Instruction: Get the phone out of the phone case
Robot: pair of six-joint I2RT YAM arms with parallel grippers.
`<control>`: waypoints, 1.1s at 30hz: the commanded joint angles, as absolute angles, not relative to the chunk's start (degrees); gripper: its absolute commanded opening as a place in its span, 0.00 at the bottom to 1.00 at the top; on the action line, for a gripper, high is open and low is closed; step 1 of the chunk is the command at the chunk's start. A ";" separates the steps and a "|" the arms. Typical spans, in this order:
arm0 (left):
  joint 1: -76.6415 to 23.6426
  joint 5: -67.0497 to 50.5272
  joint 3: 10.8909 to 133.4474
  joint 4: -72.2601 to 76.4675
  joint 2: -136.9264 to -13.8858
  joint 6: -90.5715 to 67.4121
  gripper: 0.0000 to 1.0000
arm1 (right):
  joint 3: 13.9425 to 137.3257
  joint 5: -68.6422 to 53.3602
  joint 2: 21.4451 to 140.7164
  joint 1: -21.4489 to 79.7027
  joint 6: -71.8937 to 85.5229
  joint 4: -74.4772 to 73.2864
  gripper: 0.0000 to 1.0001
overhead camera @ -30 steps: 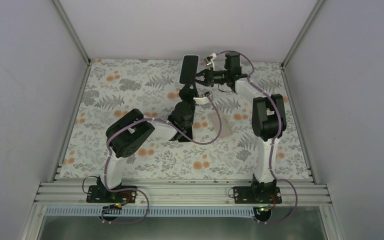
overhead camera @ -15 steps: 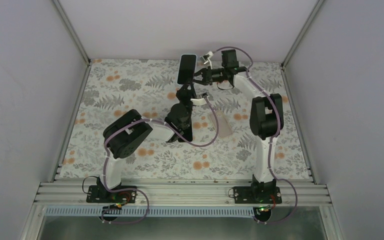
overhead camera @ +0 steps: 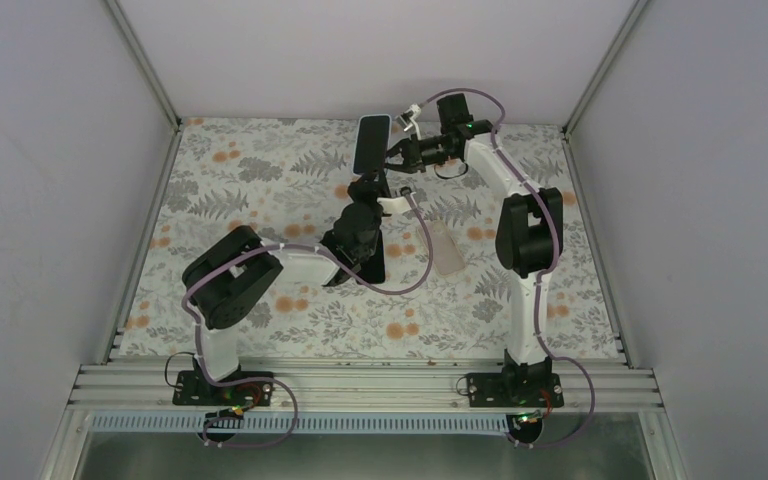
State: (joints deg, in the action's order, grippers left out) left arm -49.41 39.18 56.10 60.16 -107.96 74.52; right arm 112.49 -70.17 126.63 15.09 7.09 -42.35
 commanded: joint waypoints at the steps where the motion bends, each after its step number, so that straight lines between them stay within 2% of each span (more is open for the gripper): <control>1: -51.18 45.51 54.48 64.16 -102.22 76.00 0.02 | 116.55 -49.79 128.24 9.12 -1.47 -39.38 0.03; 6: -51.59 45.63 53.93 62.51 -100.91 75.95 0.02 | 119.75 -48.40 129.64 8.92 -4.05 -41.95 0.03; 18: -51.64 45.13 53.75 62.55 -99.74 78.86 0.02 | 118.43 -47.41 128.72 8.60 -9.23 -43.59 0.03; 25: -52.06 45.35 54.84 55.16 -97.15 75.09 0.02 | 117.71 -41.30 128.39 8.33 -10.51 -42.82 0.03; 33: -52.88 45.62 54.10 53.39 -96.27 75.00 0.02 | 119.40 -38.39 128.91 7.98 -10.96 -42.77 0.03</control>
